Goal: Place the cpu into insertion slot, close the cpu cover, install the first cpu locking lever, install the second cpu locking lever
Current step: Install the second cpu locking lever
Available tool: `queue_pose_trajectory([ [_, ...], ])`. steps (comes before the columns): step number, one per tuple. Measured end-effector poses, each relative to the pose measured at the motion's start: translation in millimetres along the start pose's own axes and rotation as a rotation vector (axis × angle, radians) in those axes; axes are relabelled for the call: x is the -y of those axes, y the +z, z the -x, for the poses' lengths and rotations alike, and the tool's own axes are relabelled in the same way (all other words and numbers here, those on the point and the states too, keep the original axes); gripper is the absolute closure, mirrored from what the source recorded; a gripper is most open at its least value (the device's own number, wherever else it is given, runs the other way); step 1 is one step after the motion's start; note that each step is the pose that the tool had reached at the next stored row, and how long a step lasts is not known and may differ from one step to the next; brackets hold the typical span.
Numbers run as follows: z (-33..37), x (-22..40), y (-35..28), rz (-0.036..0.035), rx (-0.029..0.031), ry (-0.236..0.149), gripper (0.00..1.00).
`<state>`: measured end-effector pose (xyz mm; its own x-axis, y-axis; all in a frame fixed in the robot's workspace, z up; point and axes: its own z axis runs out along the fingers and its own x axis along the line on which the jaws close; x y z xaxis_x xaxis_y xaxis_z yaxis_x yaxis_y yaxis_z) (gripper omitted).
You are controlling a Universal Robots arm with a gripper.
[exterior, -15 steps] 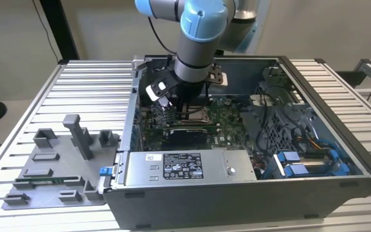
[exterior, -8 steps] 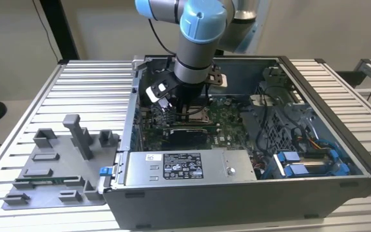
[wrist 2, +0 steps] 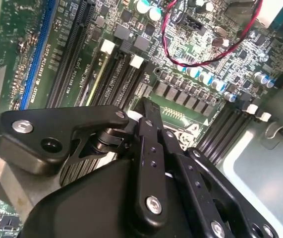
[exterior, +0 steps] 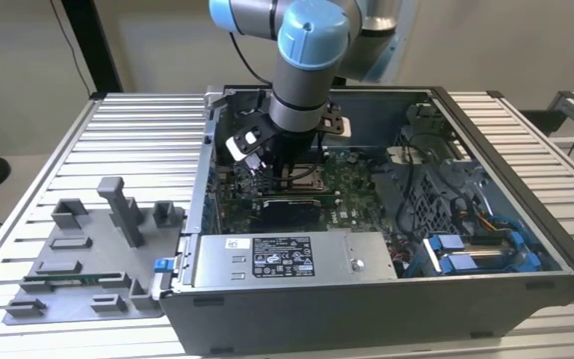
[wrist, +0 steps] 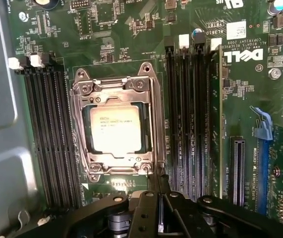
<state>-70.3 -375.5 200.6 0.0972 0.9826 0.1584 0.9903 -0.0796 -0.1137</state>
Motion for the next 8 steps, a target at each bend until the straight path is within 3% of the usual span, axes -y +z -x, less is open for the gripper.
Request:
queue_pose_trajectory([
  [5, 0.3, 1.2, 1.4, 0.0000, 0.0004, 0.000, 1.00],
  [8, 0.4, 1.3, 2.0, 0.0003, 0.0039, 0.000, 1.00],
])
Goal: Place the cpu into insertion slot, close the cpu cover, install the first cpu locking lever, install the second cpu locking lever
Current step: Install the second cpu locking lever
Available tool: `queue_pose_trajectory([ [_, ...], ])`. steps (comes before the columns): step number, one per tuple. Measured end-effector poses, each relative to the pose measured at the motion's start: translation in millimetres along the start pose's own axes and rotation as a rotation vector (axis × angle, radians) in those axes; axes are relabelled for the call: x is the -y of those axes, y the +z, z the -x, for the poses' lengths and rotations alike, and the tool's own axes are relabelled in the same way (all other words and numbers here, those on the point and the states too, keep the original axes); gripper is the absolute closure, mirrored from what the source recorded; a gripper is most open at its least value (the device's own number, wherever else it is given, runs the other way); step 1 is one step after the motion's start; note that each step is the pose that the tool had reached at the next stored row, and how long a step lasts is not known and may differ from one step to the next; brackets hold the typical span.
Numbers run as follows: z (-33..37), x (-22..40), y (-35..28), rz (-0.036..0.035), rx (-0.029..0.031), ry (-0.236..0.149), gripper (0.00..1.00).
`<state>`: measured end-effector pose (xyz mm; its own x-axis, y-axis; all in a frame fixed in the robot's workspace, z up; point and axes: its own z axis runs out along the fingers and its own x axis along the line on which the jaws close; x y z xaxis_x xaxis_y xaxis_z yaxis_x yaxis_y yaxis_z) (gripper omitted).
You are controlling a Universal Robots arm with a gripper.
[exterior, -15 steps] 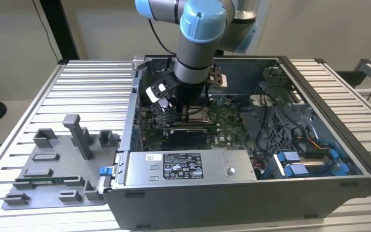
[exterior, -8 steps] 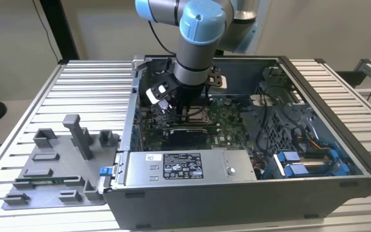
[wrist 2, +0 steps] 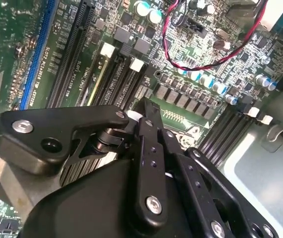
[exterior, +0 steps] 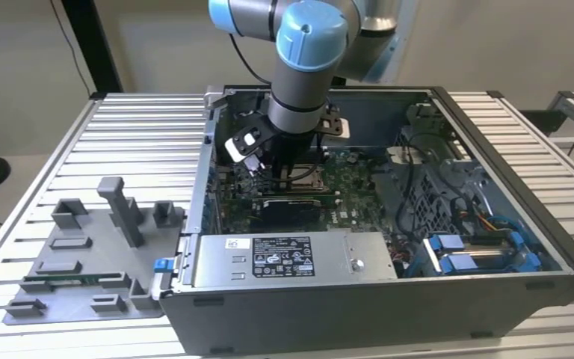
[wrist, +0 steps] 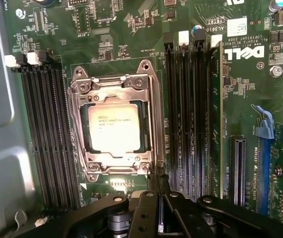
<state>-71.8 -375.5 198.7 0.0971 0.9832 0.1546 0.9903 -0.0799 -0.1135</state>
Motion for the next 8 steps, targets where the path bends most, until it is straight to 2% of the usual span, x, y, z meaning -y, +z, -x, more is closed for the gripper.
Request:
queue_pose_trajectory([
  [3, 0.0, 0.0, 0.5, 0.0007, 0.0049, 0.001, 1.00],
  [8, 0.1, -0.1, 1.1, 0.0028, 0.0208, 0.002, 1.00],
])
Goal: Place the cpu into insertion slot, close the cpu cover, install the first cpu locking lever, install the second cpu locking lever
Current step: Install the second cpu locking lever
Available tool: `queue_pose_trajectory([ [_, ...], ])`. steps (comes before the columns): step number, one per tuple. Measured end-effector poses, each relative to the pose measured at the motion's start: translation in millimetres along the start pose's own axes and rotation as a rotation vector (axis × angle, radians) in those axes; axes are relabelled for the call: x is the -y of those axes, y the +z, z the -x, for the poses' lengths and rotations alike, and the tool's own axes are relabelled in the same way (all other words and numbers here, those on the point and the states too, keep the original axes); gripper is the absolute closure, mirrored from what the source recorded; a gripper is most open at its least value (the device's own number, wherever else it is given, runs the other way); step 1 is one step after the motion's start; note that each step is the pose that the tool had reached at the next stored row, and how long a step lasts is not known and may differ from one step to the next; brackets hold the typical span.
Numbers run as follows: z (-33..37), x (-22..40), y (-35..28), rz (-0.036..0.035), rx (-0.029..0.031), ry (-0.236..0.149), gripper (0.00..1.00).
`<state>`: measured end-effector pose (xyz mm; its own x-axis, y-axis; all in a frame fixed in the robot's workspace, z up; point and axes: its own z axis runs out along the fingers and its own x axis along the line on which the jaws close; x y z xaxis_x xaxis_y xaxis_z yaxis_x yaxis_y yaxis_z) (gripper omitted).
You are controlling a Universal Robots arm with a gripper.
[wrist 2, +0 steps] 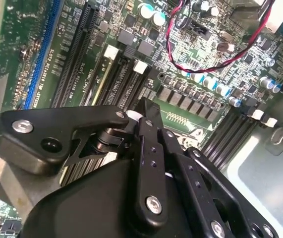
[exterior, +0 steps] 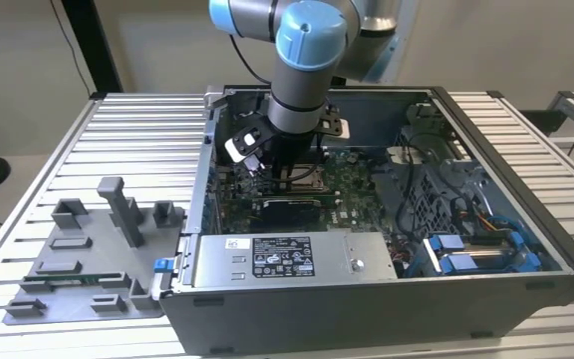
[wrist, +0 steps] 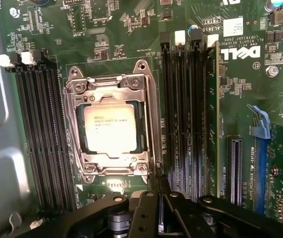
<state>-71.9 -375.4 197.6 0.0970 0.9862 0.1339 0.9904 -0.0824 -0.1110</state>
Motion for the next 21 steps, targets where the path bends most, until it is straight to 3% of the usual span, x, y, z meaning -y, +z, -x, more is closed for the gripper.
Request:
queue_pose_trajectory([
  [4, 0.0, -0.1, 0.7, 0.0026, 0.0141, 0.001, 1.00],
  [7, -0.2, 0.1, 0.7, 0.0022, 0.0298, 0.001, 1.00],
  [11, -2.2, 0.7, 0.6, 0.0056, 0.0429, 0.000, 1.00],
  [16, -3.6, 2.5, -4.0, 0.0047, 0.0508, 0.001, 1.00],
  [21, -6.2, 4.0, -18.0, 0.0053, 0.0481, 0.000, 1.00],
])
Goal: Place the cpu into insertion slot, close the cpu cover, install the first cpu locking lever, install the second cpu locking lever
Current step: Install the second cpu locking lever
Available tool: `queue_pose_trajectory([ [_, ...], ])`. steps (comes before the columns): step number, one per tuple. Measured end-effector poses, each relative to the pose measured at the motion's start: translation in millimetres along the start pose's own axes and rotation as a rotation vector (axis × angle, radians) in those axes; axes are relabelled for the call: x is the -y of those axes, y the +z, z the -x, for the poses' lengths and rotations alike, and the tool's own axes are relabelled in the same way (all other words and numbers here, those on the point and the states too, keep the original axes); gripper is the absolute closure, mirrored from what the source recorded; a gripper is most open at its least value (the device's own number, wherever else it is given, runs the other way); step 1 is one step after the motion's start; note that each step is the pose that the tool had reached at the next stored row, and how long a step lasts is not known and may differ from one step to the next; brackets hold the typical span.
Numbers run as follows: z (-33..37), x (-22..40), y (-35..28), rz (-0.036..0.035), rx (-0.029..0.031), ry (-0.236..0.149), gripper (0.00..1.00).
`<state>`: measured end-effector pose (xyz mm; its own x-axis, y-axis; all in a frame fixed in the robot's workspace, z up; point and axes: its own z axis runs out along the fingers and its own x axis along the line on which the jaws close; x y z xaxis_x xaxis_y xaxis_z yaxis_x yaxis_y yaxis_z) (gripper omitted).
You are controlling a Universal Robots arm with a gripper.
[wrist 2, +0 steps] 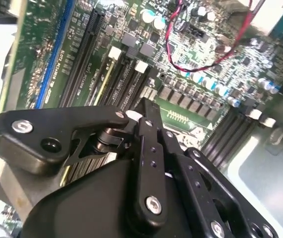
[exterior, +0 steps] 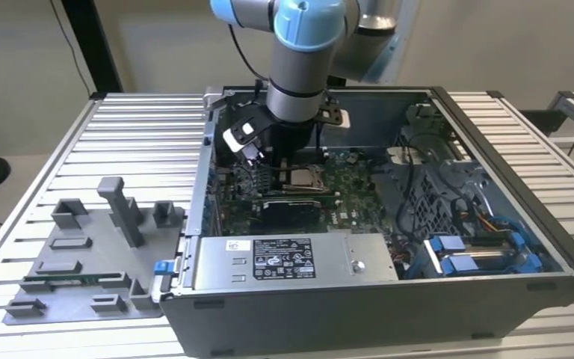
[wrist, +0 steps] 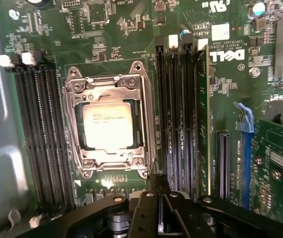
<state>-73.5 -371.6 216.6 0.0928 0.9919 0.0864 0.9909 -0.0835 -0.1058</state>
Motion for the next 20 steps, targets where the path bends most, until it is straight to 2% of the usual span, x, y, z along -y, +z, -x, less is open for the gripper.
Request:
queue_pose_trajectory([
  [5, -1.8, 2.1, -20.0, -0.0001, -0.0008, 0.000, 1.00],
  [12, -3.3, 3.8, -35.2, -0.0006, -0.0054, -0.001, 1.00],
  [16, -4.6, 5.3, -50.1, -0.0007, -0.0063, -0.001, 1.00],
  [20, -5.8, 3.4, -61.4, -0.0007, -0.0067, -0.001, 1.00],
])
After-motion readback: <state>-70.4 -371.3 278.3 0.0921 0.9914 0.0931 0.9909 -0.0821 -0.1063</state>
